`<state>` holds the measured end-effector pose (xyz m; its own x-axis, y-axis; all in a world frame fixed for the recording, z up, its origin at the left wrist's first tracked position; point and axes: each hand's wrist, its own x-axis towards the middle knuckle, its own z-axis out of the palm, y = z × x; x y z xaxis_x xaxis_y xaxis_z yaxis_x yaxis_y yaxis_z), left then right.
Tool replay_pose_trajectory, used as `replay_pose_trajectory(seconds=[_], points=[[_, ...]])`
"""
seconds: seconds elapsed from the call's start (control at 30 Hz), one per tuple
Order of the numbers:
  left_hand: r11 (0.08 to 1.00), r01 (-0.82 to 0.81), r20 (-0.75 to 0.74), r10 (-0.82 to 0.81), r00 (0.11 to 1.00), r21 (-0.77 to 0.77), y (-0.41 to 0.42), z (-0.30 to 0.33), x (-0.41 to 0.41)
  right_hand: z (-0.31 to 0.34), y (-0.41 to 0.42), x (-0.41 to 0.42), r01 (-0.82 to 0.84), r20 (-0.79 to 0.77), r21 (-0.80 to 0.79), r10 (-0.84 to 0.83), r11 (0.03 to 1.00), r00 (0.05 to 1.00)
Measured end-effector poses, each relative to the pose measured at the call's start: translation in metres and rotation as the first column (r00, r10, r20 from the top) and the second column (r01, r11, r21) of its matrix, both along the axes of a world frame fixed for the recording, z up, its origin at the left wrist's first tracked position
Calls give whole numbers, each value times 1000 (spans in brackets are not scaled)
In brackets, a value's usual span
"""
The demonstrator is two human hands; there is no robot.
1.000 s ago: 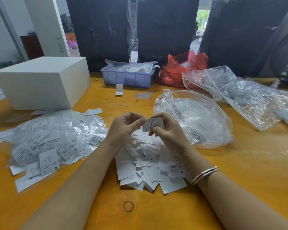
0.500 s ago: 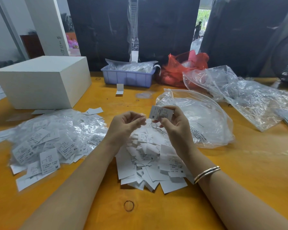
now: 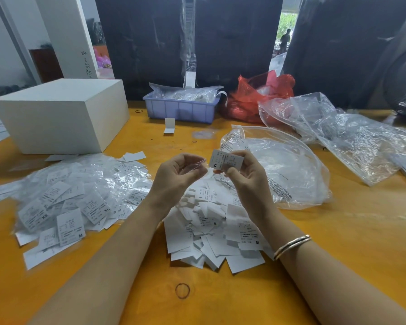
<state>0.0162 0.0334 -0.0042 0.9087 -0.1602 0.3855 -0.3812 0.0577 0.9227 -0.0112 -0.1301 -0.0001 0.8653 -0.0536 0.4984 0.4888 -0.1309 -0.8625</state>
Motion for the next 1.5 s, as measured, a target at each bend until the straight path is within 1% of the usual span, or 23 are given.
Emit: replay_pose_trajectory(seconds=[0.27, 0.43, 0.5, 0.67, 0.87, 0.93, 1.0, 1.1, 1.23, 1.5], points=[[998, 4, 47, -7, 999, 58, 0, -1, 0, -1, 0, 0, 10, -3, -30, -10, 1000, 1000], [996, 7, 70, -13, 997, 89, 0, 0, -1, -1, 0, 2, 29, 14, 0, -29, 1000, 999], [996, 9, 69, -15, 998, 88, 0, 0, -1, -2, -1, 2, 5, 12, -10, -5, 1000, 1000], [996, 20, 74, -27, 997, 87, 0, 1, -1, -4, -2, 3, -75, 19, -101, 77, 992, 997], [998, 36, 29, -38, 999, 60, 0, -1, -1, -6, -3, 3, -37, 22, -264, 45, 964, 999], [996, 43, 7, -44, 999, 83, -1, -2, 1, -6, -2, 3, -37, 39, -335, 53, 942, 998], [990, 47, -3, -47, 999, 136, -1, -2, 2, -5, 1, 1, -43, 43, -366, 64, 930, 997], [983, 16, 0, -16, 1000, 182, 0, -3, 2, -3, 2, 1, -25, 35, -334, 39, 942, 999], [985, -41, -12, 43, 999, 169, 0, -3, 2, -4, -1, 2, -26, -23, -252, 21, 967, 1000], [990, -13, -20, 16, 1000, 138, -2, -1, 2, -5, -2, 2, -63, -39, -190, 57, 980, 998]])
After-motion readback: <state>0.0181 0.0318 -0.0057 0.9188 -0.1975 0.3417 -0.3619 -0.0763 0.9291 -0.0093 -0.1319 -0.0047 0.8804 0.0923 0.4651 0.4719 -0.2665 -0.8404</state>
